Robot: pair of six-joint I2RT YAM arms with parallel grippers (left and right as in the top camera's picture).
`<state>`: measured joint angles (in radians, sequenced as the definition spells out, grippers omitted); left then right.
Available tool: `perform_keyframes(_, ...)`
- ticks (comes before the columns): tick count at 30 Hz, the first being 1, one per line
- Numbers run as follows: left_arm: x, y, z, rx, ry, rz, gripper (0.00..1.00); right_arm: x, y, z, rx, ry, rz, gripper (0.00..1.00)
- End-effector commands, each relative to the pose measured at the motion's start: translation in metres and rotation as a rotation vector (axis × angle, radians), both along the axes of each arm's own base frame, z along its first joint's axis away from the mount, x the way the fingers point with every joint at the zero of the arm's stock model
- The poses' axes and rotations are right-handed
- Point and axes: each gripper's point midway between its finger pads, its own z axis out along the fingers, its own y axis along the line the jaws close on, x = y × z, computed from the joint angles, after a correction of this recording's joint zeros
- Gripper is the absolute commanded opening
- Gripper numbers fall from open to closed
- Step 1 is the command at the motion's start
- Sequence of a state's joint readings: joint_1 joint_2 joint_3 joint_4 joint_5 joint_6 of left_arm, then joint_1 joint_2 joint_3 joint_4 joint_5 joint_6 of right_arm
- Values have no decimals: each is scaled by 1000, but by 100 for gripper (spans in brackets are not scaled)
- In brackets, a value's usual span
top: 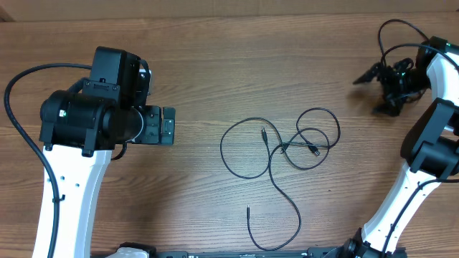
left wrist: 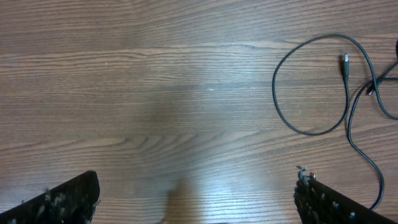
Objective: Untangle cables
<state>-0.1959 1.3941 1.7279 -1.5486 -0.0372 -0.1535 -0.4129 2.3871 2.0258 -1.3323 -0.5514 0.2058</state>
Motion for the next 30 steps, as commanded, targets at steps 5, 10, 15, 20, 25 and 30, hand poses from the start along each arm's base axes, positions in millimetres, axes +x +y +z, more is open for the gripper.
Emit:
perform_keyframes(5,-6,0,9,-5,-19,-8,100,45,5,57,252,-293,-57,99)
perform_keyframes(10,-5,0,9,0,-20,-21,100,47,-20,75,115,-422,50,87)
perform_keyframes(15,2,-1,12,-7,-52,-20,100,24,-61,88,-271,-280,111,89)
perform_keyframes(20,5,-2,13,-10,-68,-20,100,17,-53,67,-372,-178,167,20)
perform_keyframes(25,4,-2,13,-9,-64,-20,100,20,-25,54,-356,-162,219,4)
perform_keyframes(30,4,-2,13,-8,-61,-20,100,26,-14,48,-393,-164,257,4)
